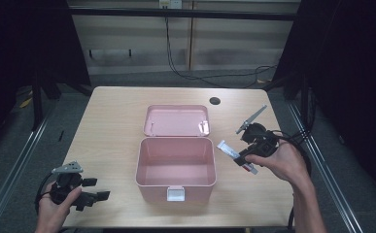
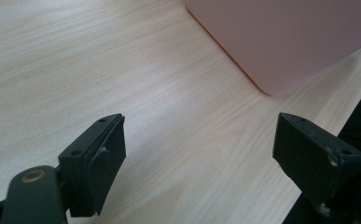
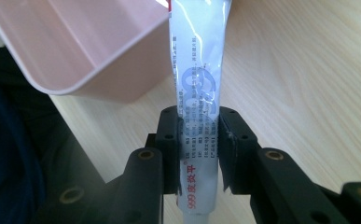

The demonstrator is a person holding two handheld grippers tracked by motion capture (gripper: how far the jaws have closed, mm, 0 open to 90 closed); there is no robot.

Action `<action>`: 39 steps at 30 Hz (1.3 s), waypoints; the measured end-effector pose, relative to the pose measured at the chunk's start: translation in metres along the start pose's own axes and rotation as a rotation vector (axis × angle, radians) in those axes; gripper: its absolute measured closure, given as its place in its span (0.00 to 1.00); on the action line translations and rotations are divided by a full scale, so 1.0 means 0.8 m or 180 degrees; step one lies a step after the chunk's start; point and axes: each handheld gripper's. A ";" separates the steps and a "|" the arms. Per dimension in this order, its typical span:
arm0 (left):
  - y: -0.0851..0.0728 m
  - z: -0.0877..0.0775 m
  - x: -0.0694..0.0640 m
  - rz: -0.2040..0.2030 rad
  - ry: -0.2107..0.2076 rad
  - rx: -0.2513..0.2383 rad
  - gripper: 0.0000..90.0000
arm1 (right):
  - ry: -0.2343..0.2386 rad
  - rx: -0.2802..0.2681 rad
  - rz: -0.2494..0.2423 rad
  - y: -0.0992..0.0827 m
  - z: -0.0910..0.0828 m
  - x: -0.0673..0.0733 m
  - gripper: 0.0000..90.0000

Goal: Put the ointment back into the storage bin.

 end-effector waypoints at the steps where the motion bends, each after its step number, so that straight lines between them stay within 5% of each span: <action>1: 0.000 0.000 0.000 0.0002 0.0010 0.0000 0.19 | 0.0020 -0.0005 -0.0048 0.006 -0.004 0.004 0.80; 8: 0.000 0.000 0.000 -0.0007 0.0004 -0.0001 0.19 | 0.0230 -0.0145 -0.0234 0.023 -0.009 0.013 0.80; 27: 0.000 -0.001 0.000 -0.0009 0.0008 -0.0007 0.19 | 0.0246 -0.0058 -0.0575 0.066 -0.010 0.043 0.80; 39: -0.001 -0.001 0.000 -0.0007 0.0012 -0.0008 0.19 | 0.0281 0.0096 -0.0828 0.095 0.010 0.066 0.80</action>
Point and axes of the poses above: each handheld gripper's, and its own axes: z roughly forward along the jaws, y roughly out of its top, x roughly to its left, and after that the axes turned 7 degrees about z, right-handed
